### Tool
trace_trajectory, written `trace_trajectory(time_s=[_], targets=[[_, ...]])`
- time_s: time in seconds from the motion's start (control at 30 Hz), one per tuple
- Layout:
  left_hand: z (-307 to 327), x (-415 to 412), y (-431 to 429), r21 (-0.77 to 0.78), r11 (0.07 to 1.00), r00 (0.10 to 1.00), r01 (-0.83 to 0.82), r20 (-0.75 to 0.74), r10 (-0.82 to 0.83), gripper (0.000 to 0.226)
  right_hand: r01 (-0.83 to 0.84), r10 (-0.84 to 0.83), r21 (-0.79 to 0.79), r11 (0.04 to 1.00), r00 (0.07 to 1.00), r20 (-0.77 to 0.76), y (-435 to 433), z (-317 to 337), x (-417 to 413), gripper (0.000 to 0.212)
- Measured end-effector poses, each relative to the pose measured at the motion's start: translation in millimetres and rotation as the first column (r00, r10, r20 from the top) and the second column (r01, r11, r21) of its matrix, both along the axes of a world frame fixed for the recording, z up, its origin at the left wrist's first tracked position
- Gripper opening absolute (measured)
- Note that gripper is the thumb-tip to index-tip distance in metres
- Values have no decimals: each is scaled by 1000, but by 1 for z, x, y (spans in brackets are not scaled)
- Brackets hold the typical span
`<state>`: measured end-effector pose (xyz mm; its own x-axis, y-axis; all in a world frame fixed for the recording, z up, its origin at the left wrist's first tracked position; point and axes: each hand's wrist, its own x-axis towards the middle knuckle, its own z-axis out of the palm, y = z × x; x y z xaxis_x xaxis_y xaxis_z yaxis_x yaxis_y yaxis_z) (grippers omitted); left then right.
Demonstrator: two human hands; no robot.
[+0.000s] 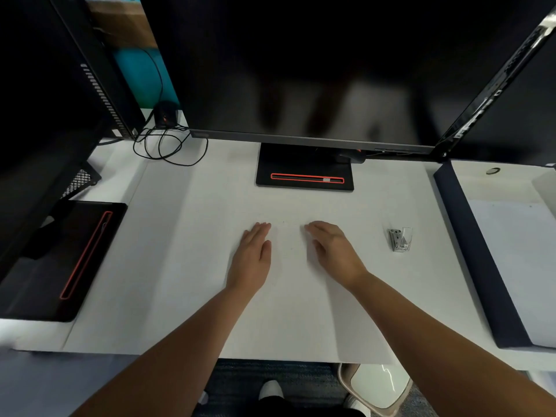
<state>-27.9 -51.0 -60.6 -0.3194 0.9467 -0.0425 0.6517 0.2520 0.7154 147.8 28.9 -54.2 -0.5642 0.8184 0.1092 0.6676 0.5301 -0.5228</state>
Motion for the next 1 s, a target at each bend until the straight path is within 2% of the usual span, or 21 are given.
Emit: trace_trajectory(time_s=[0.1, 0.2, 0.3, 0.37, 0.43, 0.5, 0.7, 0.77, 0.87, 1.0], targets=[[0, 1, 0, -43, 998, 999, -34, 38, 36, 44, -49, 46, 28, 998, 996, 81, 0, -6, -5, 37], [-1, 1, 0, -55, 998, 999, -30, 34, 32, 44, -79, 79, -4, 997, 996, 32, -2, -1, -4, 32], [-3, 0, 0, -43, 998, 998, -40, 39, 42, 43, 53, -64, -119, 991, 994, -87, 5, 9, -4, 31], [-3, 0, 0, -25, 998, 996, -59, 64, 61, 42, 115, -129, -176, 978, 990, -66, 14, 11, -6, 31], [-3, 0, 1, -19, 998, 995, -65, 73, 66, 42, 86, -84, -191, 978, 996, 17, 20, 10, -13, 31], [-4, 0, 1, -22, 998, 996, -63, 66, 64, 41, 23, -7, -179, 983, 996, 94, 22, 9, -22, 34], [-2, -1, 1, -9, 998, 996, -56, 72, 57, 41, -144, 179, -192, 971, 967, 179, 16, 15, -32, 39], [-3, -1, 2, -19, 999, 995, -51, 81, 53, 41, -142, 182, -191, 971, 961, 210, 10, 14, -28, 43], [-5, -2, 2, -19, 998, 992, -62, 112, 64, 41, -117, 138, -121, 986, 973, 185, 4, 8, -26, 28], [-6, -3, 5, 15, 993, 971, -115, 212, 109, 38, -60, 71, -69, 996, 983, 169, 0, 7, -31, 27]])
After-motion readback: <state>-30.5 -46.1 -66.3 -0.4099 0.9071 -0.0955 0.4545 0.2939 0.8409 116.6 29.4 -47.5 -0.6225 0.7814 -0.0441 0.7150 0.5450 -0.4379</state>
